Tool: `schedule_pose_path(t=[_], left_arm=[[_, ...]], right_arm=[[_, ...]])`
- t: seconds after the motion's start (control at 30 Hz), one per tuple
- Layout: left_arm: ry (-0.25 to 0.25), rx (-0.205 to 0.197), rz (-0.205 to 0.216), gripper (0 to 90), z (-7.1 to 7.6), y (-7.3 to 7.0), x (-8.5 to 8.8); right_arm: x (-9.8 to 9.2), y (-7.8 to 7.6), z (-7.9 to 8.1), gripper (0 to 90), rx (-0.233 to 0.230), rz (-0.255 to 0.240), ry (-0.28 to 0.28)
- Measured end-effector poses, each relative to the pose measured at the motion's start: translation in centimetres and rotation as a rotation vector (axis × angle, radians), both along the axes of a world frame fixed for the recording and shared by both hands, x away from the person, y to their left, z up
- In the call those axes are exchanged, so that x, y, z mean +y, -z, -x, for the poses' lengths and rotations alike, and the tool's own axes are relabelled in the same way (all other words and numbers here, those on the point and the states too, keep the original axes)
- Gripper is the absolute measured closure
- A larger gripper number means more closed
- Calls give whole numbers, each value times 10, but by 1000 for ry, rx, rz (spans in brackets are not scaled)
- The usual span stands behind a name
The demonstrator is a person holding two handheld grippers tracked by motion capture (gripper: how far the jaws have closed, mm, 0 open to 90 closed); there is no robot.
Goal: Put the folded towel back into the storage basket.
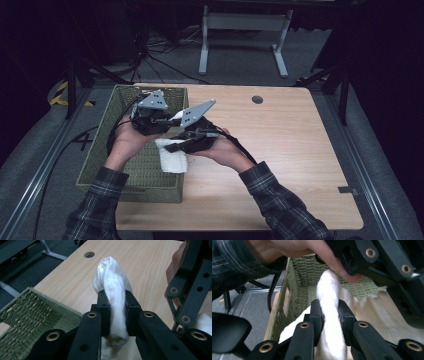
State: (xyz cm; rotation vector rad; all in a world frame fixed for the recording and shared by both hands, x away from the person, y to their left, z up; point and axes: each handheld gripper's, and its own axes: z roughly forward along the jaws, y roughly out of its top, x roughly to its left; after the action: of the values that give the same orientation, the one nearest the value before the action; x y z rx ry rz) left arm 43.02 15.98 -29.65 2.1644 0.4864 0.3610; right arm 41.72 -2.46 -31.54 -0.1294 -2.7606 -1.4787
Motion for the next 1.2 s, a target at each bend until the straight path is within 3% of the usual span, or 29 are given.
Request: schedule_pose_path(t=[0.37,0.77,1.03,1.2], left_arm=[[-25,26,9,793,9,21,16],[-27,62,20,793,14,42,20],[-34,64,27,792,10,45,16],[-31,71,7,793,5,44,15]], right_arm=[[37,29,7,780,30,4,1],[36,60,11,762,55,44,11],[28,61,7,564,58,47,36],[17,53,4,492,39,34,67]])
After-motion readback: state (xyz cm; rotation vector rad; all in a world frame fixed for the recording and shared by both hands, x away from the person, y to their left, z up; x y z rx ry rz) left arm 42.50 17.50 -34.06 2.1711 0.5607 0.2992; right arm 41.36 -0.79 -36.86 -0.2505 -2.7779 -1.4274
